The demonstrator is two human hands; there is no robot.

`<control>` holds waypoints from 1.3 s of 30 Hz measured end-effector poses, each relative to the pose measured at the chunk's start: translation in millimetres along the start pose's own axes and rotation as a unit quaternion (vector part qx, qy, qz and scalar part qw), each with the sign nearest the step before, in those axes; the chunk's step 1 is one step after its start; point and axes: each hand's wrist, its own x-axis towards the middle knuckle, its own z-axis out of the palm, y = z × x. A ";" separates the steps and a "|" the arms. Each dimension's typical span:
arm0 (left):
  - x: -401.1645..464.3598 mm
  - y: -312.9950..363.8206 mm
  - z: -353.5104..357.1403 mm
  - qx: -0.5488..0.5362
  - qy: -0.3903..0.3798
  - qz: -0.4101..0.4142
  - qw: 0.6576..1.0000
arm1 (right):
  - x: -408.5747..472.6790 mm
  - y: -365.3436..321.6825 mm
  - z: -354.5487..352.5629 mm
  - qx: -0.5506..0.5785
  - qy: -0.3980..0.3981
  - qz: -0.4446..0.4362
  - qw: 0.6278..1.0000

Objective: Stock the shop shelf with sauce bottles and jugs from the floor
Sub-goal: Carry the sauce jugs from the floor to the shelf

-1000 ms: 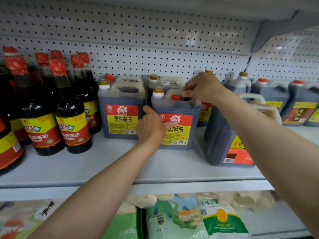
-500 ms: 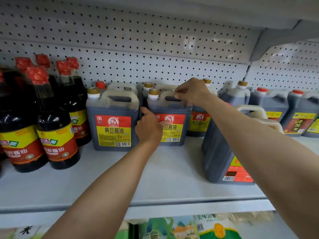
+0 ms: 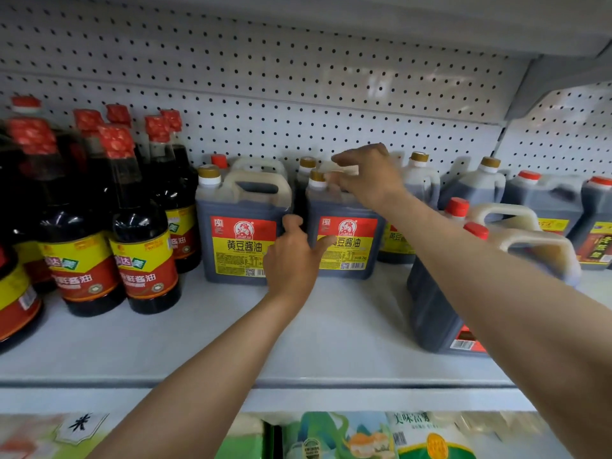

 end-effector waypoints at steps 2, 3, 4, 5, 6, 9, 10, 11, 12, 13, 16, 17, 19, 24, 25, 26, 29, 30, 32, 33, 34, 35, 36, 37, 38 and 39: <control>-3.8 -16.7 -14.4 -0.061 0.068 0.006 0.996 | 0.5 -26.2 17.3 -0.014 0.009 -0.048 0.999; -3.2 -26.7 -22.1 -0.082 0.107 0.009 0.991 | 1.3 -39.0 25.3 -0.023 0.002 -0.060 0.998; -1.2 -38.2 -29.9 -0.095 0.142 0.013 0.985 | 2.5 -50.3 31.7 -0.025 -0.012 -0.061 0.998; 0.9 -49.0 -37.2 -0.096 0.169 0.014 0.981 | 4.9 -59.0 37.7 -0.022 -0.030 -0.057 0.998; 3.3 -59.2 -43.0 -0.083 0.188 0.008 0.979 | 7.9 -65.7 43.7 -0.026 -0.048 -0.055 0.997; 11.5 -79.1 -56.3 -0.043 0.198 -0.031 0.979 | 14.9 -79.3 60.0 -0.076 -0.084 -0.054 0.992; 14.7 -82.5 -59.8 -0.047 0.175 -0.049 0.982 | 16.2 -82.5 63.8 -0.087 -0.085 -0.053 0.991; 18.5 -85.7 -61.9 -0.056 0.141 -0.070 0.986 | 16.7 -84.6 66.1 -0.090 -0.083 -0.048 0.991; 23.2 -88.5 -63.3 -0.072 0.106 -0.090 0.988 | 16.1 -86.2 66.7 -0.089 -0.079 -0.039 0.992; 28.6 -91.4 -63.8 -0.090 0.077 -0.107 0.987 | 15.1 -86.8 66.4 -0.085 -0.075 -0.029 0.993; 37.3 -99.8 -65.8 -0.096 0.040 -0.138 0.985 | 10.4 -87.0 63.6 -0.086 -0.065 -0.032 0.994; 37.3 -101.3 -67.2 -0.090 0.042 -0.142 0.985 | 8.3 -86.9 63.0 -0.090 -0.064 -0.041 0.993; 35.0 -103.1 -70.7 -0.085 0.049 -0.145 0.984 | 2.3 -88.2 60.1 -0.098 -0.062 -0.056 0.992; 18.1 -86.9 -76.9 -0.039 0.043 -0.138 0.989 | -14.6 -86.5 39.7 -0.114 -0.054 -0.089 0.988; 13.4 -81.1 -77.6 -0.033 0.035 -0.139 0.989 | -18.4 -83.5 35.1 -0.116 -0.053 -0.093 0.987; 8.5 -75.3 -78.0 -0.028 0.028 -0.139 0.990 | -22.3 -78.9 30.6 -0.116 -0.048 -0.095 0.988; -6.8 -56.8 -75.1 -0.007 0.010 -0.146 0.989 | -35.6 -61.7 14.6 -0.102 -0.044 -0.093 0.989; -12.1 -49.8 -73.2 -0.002 0.004 -0.147 0.989 | -40.6 -55.2 7.9 -0.101 -0.047 -0.089 0.990; -21.0 -34.4 -66.4 0.001 -0.009 -0.142 0.990 | -48.8 -41.8 -6.6 -0.095 -0.056 -0.079 0.991; -25.0 -26.0 -62.6 0.001 -0.016 -0.141 0.990 | -51.5 -34.0 -13.5 -0.086 -0.064 -0.072 0.992; -28.9 -17.1 -58.3 0.000 -0.024 -0.139 0.990 | -53.3 -26.2 -20.2 -0.077 -0.069 -0.061 0.993; -32.6 -8.0 -53.5 -0.001 -0.032 -0.137 0.990 | -54.9 -19.3 -27.4 -0.077 -0.073 -0.051 0.993; -36.1 1.8 -48.6 -0.002 -0.038 -0.135 0.990 | -56.5 -13.0 -34.4 -0.089 -0.076 -0.044 0.992; -39.6 10.9 -43.8 -0.003 -0.041 -0.133 0.990 | -57.8 -6.9 -40.6 -0.106 -0.081 -0.042 0.990; -42.8 19.8 -39.1 -0.004 -0.042 -0.131 0.990 | -58.5 -1.2 -45.5 -0.124 -0.086 -0.038 0.988; -45.2 27.4 -33.6 -0.007 -0.041 -0.130 0.991 | -59.5 3.3 -50.8 -0.143 -0.088 -0.037 0.985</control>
